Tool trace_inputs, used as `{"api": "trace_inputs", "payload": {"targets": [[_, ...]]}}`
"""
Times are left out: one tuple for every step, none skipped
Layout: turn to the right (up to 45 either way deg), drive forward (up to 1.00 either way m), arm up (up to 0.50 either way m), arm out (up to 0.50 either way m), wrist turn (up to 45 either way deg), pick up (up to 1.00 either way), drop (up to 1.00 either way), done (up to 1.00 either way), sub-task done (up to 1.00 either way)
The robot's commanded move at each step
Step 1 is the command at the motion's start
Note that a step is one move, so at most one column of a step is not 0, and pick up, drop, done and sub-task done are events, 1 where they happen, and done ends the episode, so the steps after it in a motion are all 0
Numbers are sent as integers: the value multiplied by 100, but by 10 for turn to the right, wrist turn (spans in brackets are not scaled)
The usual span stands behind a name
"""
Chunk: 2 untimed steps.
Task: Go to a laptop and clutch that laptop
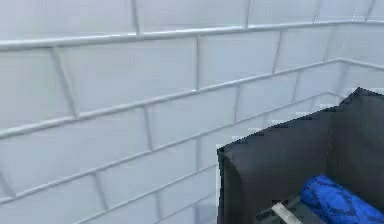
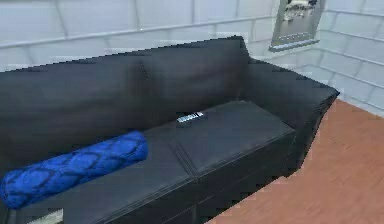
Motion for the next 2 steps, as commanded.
{"api": "trace_inputs", "payload": {"targets": [[-450,0,0,0,0,0,0,0,0],[-450,0,0,0,0,0,0,0,0]]}}
